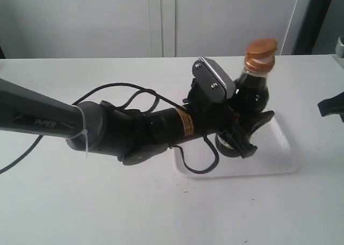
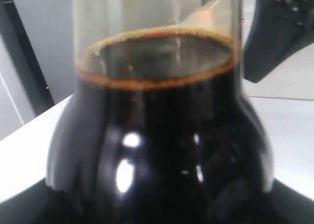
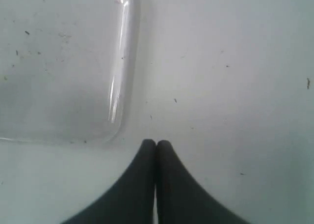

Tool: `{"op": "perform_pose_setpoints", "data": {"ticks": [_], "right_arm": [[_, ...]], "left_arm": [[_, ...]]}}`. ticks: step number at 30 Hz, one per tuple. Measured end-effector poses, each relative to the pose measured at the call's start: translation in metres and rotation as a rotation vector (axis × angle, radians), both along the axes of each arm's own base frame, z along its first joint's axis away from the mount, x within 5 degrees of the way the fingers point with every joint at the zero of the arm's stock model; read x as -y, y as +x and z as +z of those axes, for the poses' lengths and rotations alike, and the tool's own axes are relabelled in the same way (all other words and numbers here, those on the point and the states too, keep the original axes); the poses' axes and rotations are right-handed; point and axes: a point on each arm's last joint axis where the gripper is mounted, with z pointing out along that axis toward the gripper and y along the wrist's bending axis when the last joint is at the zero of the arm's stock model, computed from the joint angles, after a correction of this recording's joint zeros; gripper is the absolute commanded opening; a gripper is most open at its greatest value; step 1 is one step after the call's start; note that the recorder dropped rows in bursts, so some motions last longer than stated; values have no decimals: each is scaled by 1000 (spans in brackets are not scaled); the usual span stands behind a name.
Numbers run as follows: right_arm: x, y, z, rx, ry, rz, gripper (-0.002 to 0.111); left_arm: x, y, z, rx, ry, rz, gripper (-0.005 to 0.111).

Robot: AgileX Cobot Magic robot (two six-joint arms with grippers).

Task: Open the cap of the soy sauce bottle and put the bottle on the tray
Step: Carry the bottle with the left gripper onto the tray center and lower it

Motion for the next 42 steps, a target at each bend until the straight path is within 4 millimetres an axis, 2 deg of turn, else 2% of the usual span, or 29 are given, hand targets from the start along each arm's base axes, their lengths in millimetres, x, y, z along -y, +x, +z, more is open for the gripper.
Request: {"op": "perform_pose_setpoints", "data": {"ticks": [8, 20, 27, 34, 42], "right_arm": [[1, 10, -13, -15, 11, -9, 0], [1, 26, -33, -28, 35, -29, 0], [0, 31, -35, -1, 66, -52, 0], [0, 31, -35, 5, 67, -54, 0], [-1, 32, -34, 12, 87, -66, 0]], "left_arm": [[-19, 31, 9, -1, -31, 81, 0], [-28, 41, 11, 13, -56, 101, 0], [-33, 47, 12, 17, -65, 122, 0], [-32, 51, 15, 29, -78, 144, 0], [-17, 69, 0, 9, -49, 165, 0]]}}
